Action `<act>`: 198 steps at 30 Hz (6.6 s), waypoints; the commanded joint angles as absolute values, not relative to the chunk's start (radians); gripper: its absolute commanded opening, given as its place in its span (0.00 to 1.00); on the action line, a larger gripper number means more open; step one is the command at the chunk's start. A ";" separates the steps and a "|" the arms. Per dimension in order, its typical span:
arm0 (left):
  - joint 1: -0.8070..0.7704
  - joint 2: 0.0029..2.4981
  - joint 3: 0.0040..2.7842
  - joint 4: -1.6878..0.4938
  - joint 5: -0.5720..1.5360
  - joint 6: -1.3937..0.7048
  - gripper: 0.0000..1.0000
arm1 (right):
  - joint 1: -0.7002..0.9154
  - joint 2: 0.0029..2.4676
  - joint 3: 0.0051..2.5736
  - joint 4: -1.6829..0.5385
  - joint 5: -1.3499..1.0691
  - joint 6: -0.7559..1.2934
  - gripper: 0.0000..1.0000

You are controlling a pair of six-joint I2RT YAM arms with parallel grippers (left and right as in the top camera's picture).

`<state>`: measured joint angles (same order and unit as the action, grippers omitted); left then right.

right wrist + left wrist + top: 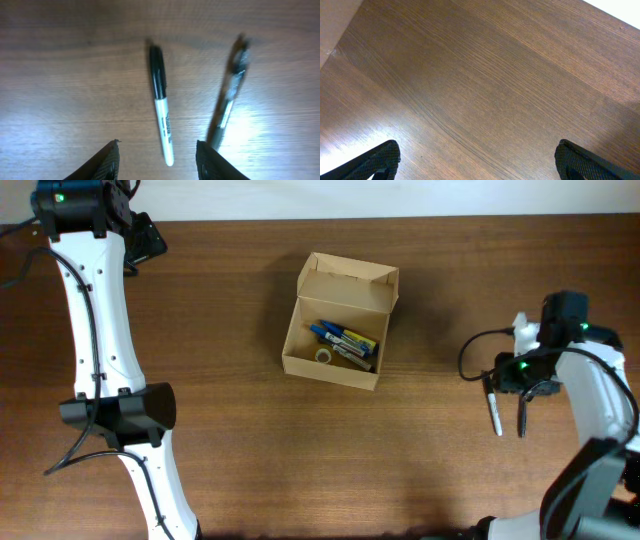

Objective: Pack container
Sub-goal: 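Move the right gripper over the black Sharpie and lower onto it, then grasp the black Sharpie with the right gripper and carry to box, then lower the Sharpie into the box and open the right gripper, then move the right gripper over the clear pen and lower onto it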

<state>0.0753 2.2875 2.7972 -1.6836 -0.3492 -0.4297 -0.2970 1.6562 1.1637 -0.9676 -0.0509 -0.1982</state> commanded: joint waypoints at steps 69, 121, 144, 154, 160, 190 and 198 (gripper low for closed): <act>0.080 2.292 2.812 -1.685 -0.363 -0.424 1.00 | -0.084 1.909 1.889 -1.295 -0.129 -0.163 0.04; 0.080 2.292 2.812 -1.685 -0.363 -0.424 1.00 | 0.554 2.386 2.097 -1.218 -0.079 -0.714 0.22; 0.080 2.292 2.812 -1.685 -0.363 -0.424 1.00 | 0.401 1.897 2.149 -1.234 0.053 -0.443 0.61; 0.080 2.292 2.812 -1.685 -0.363 -0.424 1.00 | 0.014 1.740 1.922 -1.200 0.080 -0.241 0.61; 0.080 2.292 2.812 -1.685 -0.363 -0.424 1.00 | -0.185 1.769 1.634 -1.252 0.080 -0.116 0.56; 0.080 2.292 2.812 -1.685 -0.363 -0.424 1.00 | -0.535 1.774 1.157 -0.820 -0.050 -0.127 0.53; 0.080 2.292 2.812 -1.685 -0.363 -0.424 1.00 | -0.485 1.774 1.121 -0.817 0.006 -0.160 0.52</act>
<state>0.0753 2.2875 2.7972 -1.6833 -0.3492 -0.4297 -0.5030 1.7817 1.1435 -0.8207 -0.0265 -0.1463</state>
